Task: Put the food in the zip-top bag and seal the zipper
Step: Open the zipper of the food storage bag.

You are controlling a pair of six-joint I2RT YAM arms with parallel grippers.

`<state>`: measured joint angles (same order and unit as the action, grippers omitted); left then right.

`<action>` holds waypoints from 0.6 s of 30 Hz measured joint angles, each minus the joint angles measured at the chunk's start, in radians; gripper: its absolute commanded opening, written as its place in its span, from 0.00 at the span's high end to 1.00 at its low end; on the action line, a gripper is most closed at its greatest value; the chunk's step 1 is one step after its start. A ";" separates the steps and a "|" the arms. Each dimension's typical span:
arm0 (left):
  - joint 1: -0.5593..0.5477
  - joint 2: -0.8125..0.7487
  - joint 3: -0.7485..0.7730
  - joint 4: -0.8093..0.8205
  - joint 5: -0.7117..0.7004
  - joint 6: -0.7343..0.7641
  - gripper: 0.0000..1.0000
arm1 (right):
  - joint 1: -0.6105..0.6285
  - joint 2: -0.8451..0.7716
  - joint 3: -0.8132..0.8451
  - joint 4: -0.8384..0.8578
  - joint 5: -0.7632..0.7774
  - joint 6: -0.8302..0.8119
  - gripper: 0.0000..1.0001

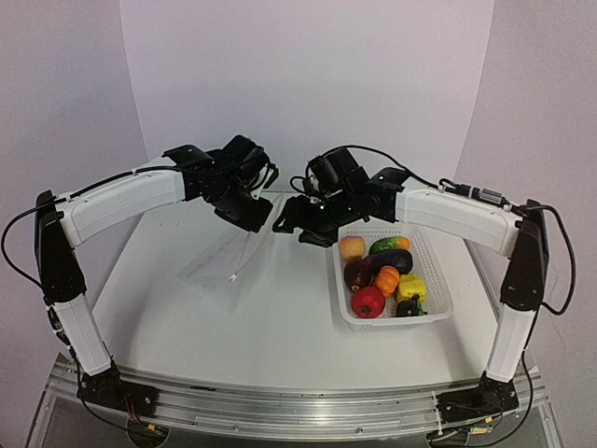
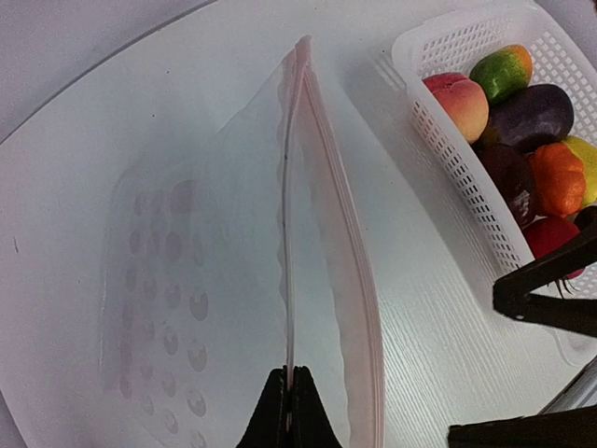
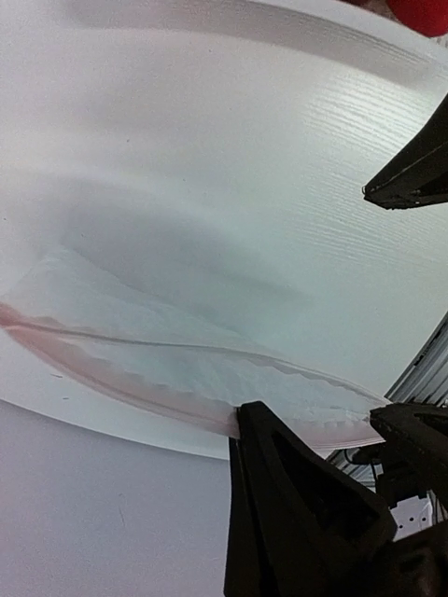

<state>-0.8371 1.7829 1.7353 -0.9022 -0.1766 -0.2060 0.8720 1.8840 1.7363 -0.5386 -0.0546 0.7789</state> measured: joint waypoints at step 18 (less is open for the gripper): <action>0.002 -0.001 0.000 0.085 -0.070 0.070 1.00 | 0.003 0.162 0.073 0.117 0.026 0.132 1.00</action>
<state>-0.8349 1.7824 1.7355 -0.8167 -0.2471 -0.1359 0.8745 2.0455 1.8089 -0.4212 -0.0289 0.9112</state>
